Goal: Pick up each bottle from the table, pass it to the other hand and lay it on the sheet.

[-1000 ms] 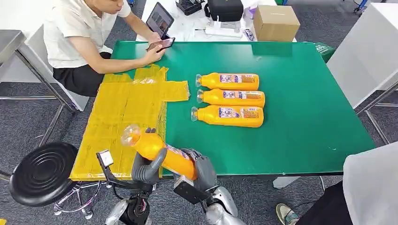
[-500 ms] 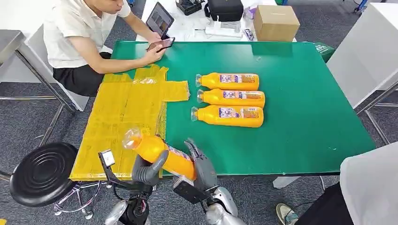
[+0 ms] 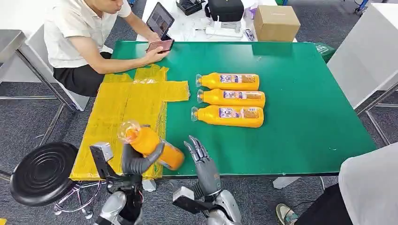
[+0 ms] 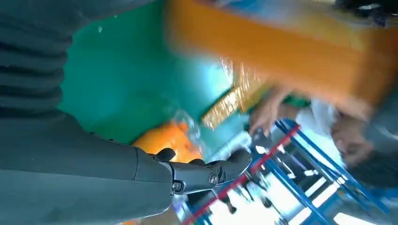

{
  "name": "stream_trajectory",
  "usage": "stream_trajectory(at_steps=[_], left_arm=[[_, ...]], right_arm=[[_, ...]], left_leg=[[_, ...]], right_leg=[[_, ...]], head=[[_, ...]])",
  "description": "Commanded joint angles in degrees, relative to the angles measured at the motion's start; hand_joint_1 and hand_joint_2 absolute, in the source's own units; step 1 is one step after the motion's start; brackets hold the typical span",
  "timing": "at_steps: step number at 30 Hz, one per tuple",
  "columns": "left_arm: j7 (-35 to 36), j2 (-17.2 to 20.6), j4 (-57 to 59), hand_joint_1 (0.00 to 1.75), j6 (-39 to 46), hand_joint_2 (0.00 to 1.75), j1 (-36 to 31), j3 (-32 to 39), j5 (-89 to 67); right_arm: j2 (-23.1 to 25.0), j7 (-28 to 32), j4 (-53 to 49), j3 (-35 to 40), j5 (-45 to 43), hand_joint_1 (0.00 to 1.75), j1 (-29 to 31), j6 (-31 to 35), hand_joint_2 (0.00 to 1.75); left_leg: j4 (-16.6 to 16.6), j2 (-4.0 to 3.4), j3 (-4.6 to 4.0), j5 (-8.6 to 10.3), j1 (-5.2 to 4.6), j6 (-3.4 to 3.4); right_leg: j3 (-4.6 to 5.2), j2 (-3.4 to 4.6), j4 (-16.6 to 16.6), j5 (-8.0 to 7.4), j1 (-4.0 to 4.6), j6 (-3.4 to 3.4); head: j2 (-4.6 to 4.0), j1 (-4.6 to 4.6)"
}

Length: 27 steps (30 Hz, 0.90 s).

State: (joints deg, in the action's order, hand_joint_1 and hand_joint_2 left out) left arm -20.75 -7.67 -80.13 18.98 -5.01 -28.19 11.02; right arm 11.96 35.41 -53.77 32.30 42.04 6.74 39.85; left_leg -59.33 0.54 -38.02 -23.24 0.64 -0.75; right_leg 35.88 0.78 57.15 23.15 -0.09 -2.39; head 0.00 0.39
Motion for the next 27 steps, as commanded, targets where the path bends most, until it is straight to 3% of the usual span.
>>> stream_trajectory(at_steps=[1,5,8,9,10,14,16,19,27], left_arm=[[-1.88,1.11,3.23,1.75,6.3,1.75,-5.3,6.19,-14.74],[-1.85,1.22,3.15,1.75,6.89,1.75,-5.62,6.51,-15.68],[0.2,2.5,7.81,1.75,15.76,1.75,-9.58,6.45,-32.92],[3.51,2.91,10.88,1.62,12.48,1.75,-11.64,5.9,-36.45],[5.74,3.09,14.35,1.61,9.66,1.75,-13.64,5.45,-38.45],[14.23,3.07,35.26,1.75,12.25,1.75,-23.87,1.37,-60.26],[13.75,2.47,39.53,1.75,12.72,1.75,-25.89,2.05,-61.55],[18.4,2.46,48.01,1.75,8.07,1.75,-30.88,0.2,-68.29],[20.68,2.3,51.25,1.75,5.33,1.75,-32.56,0.27,-71.52]], right_arm=[[-1.38,-0.63,-12.35,-8.19,5.91,0.0,-5.48,0.15,0.0],[-1.2,-0.45,-12.0,-8.41,5.63,0.0,-5.58,0.15,0.0],[-1.32,-0.85,-9.53,-6.62,4.7,0.0,-4.4,0.15,0.0],[-1.25,-0.84,-8.46,-5.88,3.77,0.0,-3.76,0.15,0.0],[-1.37,-0.83,-7.46,-4.92,2.67,0.0,-2.99,0.15,0.0],[-1.82,-1.23,-4.89,-0.21,-0.37,0.0,0.07,-0.07,0.0],[-1.92,-1.83,-4.82,0.74,-1.08,0.0,0.5,0.15,0.0],[-2.18,-2.21,-4.02,2.83,-2.34,0.0,1.34,-0.39,0.0],[-2.35,-2.28,-3.63,3.68,-3.06,0.0,1.55,-0.28,0.0]], left_leg=[[0.03,0.02,0.1,-0.02,-0.03,0.01],[0.04,0.0,0.14,0.0,-0.02,0.01],[0.04,0.0,0.13,0.01,-0.01,0.02],[0.1,0.05,0.32,-0.02,-0.04,0.03],[0.1,0.1,0.26,0.02,-0.02,0.04],[0.11,0.14,0.22,0.09,-0.02,0.02],[0.13,0.12,0.28,0.15,-0.02,-0.01],[0.1,-0.01,0.27,0.15,-0.02,0.04],[0.05,-0.08,0.15,0.16,0.01,0.03]], right_leg=[[-0.09,-0.11,0.0,0.04,-0.01,0.04],[-0.14,-0.09,-0.03,0.05,-0.02,0.03],[-0.14,-0.11,-0.03,0.04,-0.01,0.03],[-0.33,-0.2,-0.05,0.1,-0.03,0.06],[-0.28,-0.23,-0.06,0.07,-0.01,0.06],[-0.26,-0.2,-0.08,0.01,-0.01,0.05],[-0.32,-0.2,-0.09,-0.01,0.0,0.06],[-0.27,-0.1,-0.06,-0.06,0.0,0.06],[-0.17,-0.04,-0.02,-0.05,0.01,0.05]], head=[[0.0,0.02],[0.0,0.02],[0.0,0.02],[0.0,0.02],[0.0,0.02],[0.0,0.02],[0.0,0.0],[0.0,0.0],[0.0,0.04]])
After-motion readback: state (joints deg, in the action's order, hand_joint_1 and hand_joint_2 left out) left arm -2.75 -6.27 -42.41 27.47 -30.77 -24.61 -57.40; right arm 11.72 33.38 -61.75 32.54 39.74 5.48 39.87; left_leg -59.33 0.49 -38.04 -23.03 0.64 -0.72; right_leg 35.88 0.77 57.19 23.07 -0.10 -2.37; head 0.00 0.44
